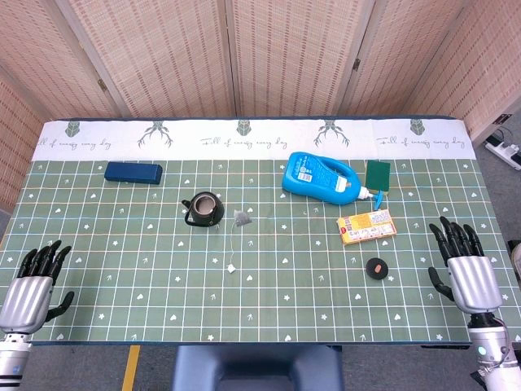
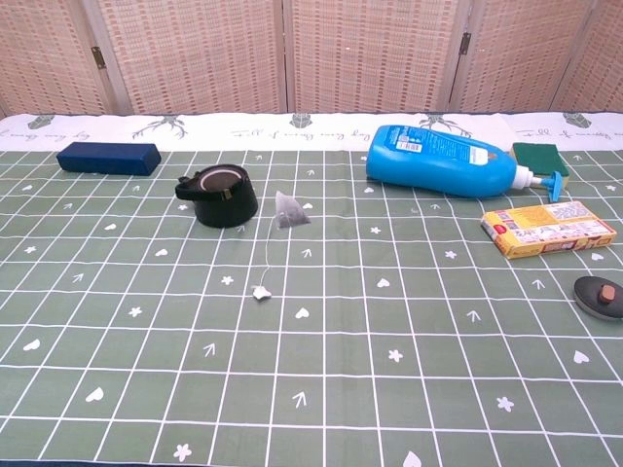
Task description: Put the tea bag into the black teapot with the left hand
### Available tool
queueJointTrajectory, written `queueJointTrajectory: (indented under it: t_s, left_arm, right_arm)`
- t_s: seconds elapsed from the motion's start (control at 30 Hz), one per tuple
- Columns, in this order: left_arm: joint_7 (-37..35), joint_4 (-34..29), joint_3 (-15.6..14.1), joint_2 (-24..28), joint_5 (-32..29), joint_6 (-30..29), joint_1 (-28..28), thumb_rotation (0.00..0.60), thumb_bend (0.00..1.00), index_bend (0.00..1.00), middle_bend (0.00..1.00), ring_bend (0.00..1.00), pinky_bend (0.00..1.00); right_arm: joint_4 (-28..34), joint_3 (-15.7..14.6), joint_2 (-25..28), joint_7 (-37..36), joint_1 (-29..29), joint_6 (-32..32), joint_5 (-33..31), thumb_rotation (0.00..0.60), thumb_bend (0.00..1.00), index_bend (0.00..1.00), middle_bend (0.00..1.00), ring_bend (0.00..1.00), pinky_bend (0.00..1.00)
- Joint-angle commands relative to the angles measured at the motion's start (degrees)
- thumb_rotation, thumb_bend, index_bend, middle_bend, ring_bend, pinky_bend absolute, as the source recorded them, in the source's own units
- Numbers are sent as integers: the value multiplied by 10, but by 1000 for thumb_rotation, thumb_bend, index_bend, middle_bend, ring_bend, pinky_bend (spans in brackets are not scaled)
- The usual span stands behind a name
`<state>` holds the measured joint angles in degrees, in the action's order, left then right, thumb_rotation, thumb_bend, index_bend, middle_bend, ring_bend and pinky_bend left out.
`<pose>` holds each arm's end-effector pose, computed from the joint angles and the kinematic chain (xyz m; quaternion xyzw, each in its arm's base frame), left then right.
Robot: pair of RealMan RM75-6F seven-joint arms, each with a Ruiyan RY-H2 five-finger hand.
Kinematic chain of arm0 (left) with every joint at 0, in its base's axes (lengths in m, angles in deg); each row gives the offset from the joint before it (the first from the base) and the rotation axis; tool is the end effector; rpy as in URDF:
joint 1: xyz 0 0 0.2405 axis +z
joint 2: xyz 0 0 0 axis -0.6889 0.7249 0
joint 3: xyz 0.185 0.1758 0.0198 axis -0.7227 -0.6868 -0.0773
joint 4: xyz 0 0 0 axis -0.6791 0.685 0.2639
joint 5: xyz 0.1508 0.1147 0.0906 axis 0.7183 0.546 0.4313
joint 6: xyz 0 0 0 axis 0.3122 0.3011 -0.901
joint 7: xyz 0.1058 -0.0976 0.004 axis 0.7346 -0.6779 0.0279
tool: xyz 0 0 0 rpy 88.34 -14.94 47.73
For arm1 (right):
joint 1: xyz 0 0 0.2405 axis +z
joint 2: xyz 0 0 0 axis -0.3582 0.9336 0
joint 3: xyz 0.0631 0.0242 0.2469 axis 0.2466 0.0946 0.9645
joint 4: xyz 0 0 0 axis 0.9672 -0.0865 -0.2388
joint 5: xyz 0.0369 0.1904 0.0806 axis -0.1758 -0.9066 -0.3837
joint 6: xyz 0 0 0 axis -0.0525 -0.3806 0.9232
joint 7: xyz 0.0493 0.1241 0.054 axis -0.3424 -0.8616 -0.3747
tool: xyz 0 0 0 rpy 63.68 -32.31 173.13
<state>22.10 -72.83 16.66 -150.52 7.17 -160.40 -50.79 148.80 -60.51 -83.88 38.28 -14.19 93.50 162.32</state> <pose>-0.3067 0.1864 0.1377 -0.6398 -0.3742 -0.3177 0.5913 -0.3093 -0.1969 0.1395 0.6242 -0.3391 0.3603 0.6046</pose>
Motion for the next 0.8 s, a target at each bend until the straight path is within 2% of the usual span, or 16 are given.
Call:
queueJointTrajectory:
  t_s: [0.03,0.2,0.3,0.33,0.4,0.47,0.57,0.67,0.8]
  left_arm:
    - [-19,-1,-7,9,11,8,-3,600,393,0,7,0,0]
    - [-14,3,-5,2,8,10,-5,600,393,0,6,0,0]
    - [-60,19,-7,0,36,17,-18,600,393,0,11,2,25]
    - [-85,26,-10,0,52,21,-24,600,393,0,37,25,75]
    - [-116,35,-14,-1,81,24,-37,600,393,1,126,117,209]
    - [-129,43,-16,-6,111,25,-50,600,393,40,301,311,455]
    - [-118,77,-4,-36,136,12,-67,600,393,164,531,566,713]
    - [-131,102,2,-67,140,30,-91,600,392,265,734,750,852]
    - [-143,100,4,-86,149,65,-124,600,393,314,885,873,950]
  right_arm:
    - [2,-1,0,1,-2,3,1,600,423,0,0,0,0]
    - [5,-4,3,-3,-4,9,10,600,422,0,0,0,0]
    - [4,-5,4,-4,-5,12,12,600,422,0,0,0,0]
    - [4,-4,4,-7,-5,12,11,600,423,0,0,0,0]
    - [4,-2,6,-16,-5,14,10,600,423,0,0,0,0]
    - [7,0,11,-26,-8,22,11,600,423,0,0,0,0]
    - [18,-3,25,-53,-19,47,27,600,423,0,0,0,0]
    - [21,-6,37,-78,-30,70,40,600,422,0,0,0,0]
    - [19,-1,43,-100,-37,82,35,600,422,0,0,0,0]
